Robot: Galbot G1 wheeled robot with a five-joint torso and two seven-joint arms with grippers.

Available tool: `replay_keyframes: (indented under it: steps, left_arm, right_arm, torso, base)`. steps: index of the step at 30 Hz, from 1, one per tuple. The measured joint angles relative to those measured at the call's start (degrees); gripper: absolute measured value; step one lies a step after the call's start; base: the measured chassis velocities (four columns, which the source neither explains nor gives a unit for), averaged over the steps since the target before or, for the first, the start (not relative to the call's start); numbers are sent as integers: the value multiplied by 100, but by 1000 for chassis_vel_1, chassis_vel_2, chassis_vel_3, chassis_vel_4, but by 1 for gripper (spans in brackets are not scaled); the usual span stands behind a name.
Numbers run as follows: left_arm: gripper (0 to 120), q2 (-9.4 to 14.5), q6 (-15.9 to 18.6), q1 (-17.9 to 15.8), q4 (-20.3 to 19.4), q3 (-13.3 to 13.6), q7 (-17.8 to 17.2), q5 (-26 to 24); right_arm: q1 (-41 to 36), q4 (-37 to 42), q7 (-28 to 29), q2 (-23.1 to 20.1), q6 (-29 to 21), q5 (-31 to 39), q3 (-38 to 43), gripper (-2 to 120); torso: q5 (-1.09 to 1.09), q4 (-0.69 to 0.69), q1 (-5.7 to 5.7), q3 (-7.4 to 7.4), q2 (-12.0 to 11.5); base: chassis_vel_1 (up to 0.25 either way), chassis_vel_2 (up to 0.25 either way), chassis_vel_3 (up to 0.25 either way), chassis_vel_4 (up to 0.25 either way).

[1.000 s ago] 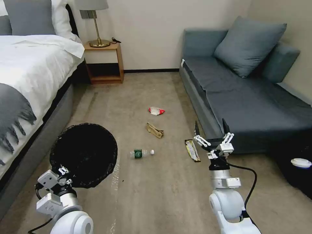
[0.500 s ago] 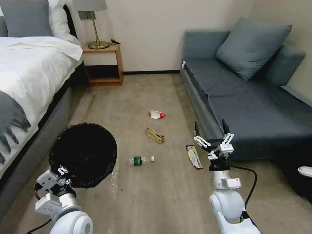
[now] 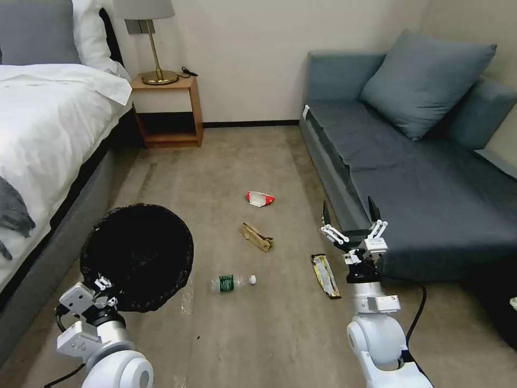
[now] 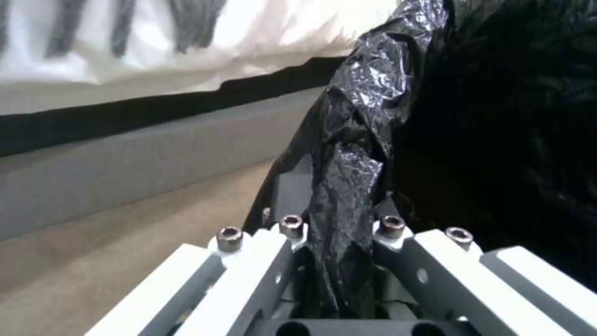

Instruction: Pick up the trash bin, then pick up the garbage on the floor and place it into the trash bin.

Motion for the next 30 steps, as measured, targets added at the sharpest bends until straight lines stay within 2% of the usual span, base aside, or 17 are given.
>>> replay_keyframes:
  steps: [22,30]
  left_arm:
    - [0,20,42,-104,110,-5,-27,-92]
    - [0,24,53,-123,137,-15,-48,-129]
  right_arm:
    - [149,-137,-2,10,-19,6,-29,100]
    - [181,-164,4,18,-17,27,-46,100]
  torso:
    - [0,-1,0,0,0]
    - [0,1,0,0,0]
  base:
    - [-119,114,110,-113]
    - [-40,57,43,-50]
